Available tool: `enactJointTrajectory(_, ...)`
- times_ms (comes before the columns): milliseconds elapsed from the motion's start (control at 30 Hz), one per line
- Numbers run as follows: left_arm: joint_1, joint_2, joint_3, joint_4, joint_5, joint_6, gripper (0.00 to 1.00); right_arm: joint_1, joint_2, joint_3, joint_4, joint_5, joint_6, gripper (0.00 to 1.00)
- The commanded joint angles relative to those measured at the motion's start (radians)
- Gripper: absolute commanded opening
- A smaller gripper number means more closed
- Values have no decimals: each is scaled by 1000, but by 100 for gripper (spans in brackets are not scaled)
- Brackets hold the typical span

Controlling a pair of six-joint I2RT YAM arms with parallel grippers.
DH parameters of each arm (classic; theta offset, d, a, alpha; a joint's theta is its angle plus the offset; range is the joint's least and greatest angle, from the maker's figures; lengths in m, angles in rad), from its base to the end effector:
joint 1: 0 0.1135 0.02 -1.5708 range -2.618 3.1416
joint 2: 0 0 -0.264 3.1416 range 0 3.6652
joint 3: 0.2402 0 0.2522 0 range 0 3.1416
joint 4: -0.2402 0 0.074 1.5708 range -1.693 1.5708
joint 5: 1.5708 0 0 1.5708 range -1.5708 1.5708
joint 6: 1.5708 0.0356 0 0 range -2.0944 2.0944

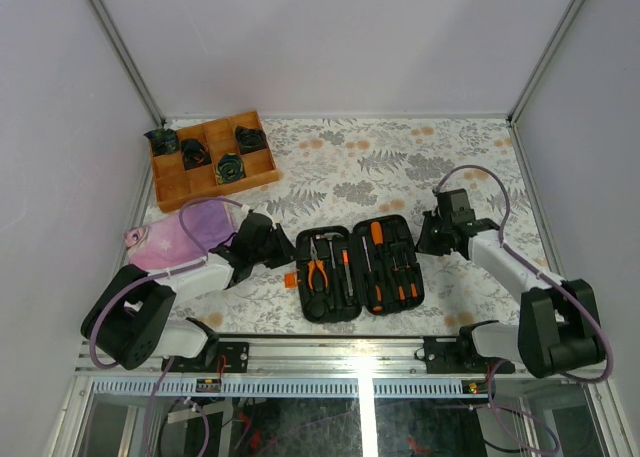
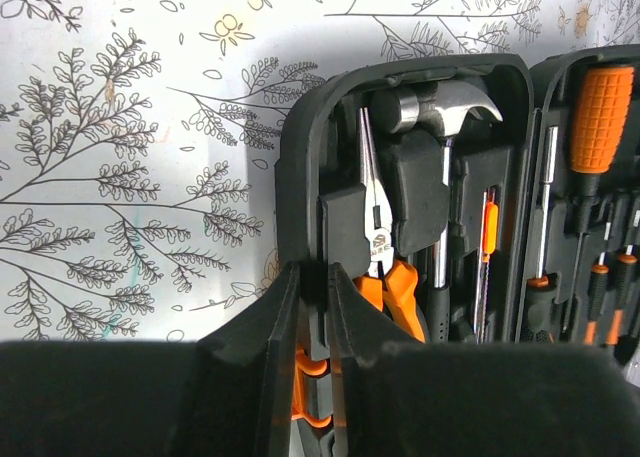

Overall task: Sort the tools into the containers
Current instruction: Close the storage box at the center of the board.

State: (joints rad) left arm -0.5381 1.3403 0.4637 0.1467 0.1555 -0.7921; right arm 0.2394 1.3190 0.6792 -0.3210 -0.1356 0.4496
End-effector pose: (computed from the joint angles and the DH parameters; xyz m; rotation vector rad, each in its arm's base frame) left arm 0.2066 -0.1297 0.1478 -0.2252 2.4358 -0.8244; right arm 0.2409 0.0638 0.1815 0.2156 2.5691 0.4388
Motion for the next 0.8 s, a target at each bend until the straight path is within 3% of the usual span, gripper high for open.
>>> enactJointTrajectory(0,-37,4,10,46,73,-10,8,26,-107,53,89,-280,81,9)
enactJointTrajectory(500,-37,9,27,52,78,-11,13,43,-185,135,64,-373,144,10)
enactJointTrajectory(767,-37,-14,57,11,58,0,37,154,-156,158,97,-333,180,11)
